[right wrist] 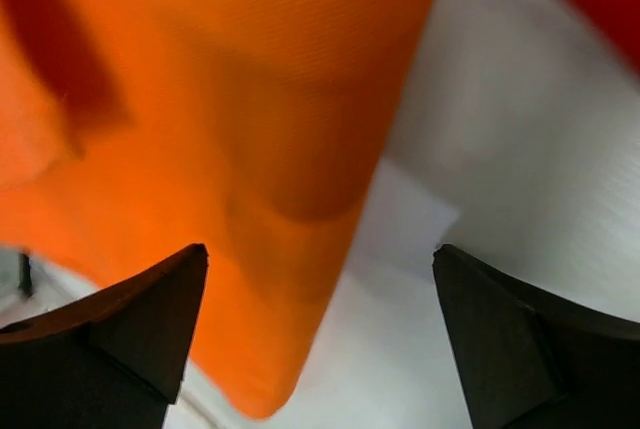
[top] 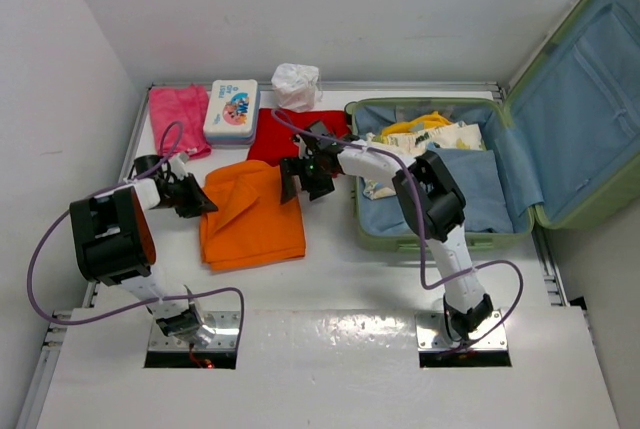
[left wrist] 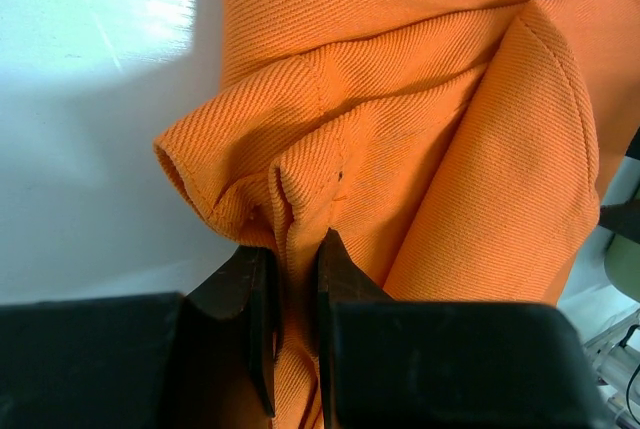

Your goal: Pack the luggage

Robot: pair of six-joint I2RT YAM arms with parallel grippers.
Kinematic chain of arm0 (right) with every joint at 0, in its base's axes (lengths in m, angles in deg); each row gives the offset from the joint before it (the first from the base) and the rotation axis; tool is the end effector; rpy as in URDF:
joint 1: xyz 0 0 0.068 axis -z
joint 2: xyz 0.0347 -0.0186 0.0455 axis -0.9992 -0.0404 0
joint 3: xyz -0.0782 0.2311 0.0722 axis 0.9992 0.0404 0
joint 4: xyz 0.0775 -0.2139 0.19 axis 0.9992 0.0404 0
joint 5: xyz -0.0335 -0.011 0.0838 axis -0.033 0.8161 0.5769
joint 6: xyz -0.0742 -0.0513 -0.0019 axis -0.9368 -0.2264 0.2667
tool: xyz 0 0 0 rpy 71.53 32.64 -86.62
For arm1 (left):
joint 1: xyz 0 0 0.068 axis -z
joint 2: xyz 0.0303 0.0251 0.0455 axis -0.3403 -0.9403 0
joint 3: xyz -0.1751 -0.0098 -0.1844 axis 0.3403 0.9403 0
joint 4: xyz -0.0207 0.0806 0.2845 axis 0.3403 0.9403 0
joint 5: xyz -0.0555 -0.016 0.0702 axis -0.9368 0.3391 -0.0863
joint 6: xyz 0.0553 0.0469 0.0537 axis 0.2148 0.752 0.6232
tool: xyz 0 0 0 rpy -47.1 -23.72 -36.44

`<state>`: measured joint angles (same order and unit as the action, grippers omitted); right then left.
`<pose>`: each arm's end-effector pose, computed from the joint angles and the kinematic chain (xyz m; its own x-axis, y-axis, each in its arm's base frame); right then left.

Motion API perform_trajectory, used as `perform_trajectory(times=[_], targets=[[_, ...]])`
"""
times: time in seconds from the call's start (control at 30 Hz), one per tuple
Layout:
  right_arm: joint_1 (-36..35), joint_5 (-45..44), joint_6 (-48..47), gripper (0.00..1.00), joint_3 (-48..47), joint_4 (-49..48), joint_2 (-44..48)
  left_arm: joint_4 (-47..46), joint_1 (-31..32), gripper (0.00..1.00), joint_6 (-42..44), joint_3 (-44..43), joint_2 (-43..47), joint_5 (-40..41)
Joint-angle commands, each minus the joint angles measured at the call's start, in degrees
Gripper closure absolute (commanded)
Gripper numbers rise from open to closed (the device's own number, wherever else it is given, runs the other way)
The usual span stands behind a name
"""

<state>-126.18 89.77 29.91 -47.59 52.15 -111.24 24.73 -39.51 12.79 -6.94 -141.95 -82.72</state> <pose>0.3840 0.3386 0.0640 -0.9604 -0.1114 -0.2554 -0.2296 0.8356 0.4991 0.3235 0.0706 0.0609 -0.8183 -0.4774 -0.3201 -0.2503 0.7973 -0.5493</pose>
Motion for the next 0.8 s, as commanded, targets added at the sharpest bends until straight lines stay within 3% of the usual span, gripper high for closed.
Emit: perform_trajectory(times=[0.0,0.07,0.1,0.17,0.27,0.37,0.4,0.57,0.77], targets=[[-1.3,-3.5,-0.9,0.09,-0.8,-1.4,-1.1,2.1,-1.1,1.0,1.9,0.8,-0.8,5.8],[-1.3,-2.7,-2.2,0.17,0.1,-3.0,-1.8,2.1,-1.1,1.0,1.2,0.8,-2.0,6.3],[-1.4,-1.1,-3.4,0.3,0.8,-3.6,-1.8,2.1,-0.5,1.0,0.7,0.8,-2.0,6.3],[-1.7,1.3,-3.7,0.4,1.1,-6.0,-1.4,1.6,0.0,1.0,0.7,0.8,-2.0,6.8],[-3.1,8.6,-5.6,0.44,1.9,-9.1,0.1,1.0,1.1,1.0,0.1,2.0,-2.0,7.5],[-5.5,10.3,-10.0,0.75,2.0,-8.4,1.4,-0.2,2.6,1.0,-1.1,2.5,-1.3,8.1],[-6.2,9.7,-10.2,0.98,2.1,-7.9,1.8,-0.2,2.6,1.0,-1.1,3.1,-0.6,8.7],[-6.1,6.8,-13.3,1.0,5.1,-7.3,9.1,-0.2,6.1,1.0,-1.1,3.6,5.5,8.0],[-1.4,6.0,-12.7,1.0,6.0,-5.9,21.2,0.4,15.7,1.0,-3.5,1.6,22.1,9.2]])
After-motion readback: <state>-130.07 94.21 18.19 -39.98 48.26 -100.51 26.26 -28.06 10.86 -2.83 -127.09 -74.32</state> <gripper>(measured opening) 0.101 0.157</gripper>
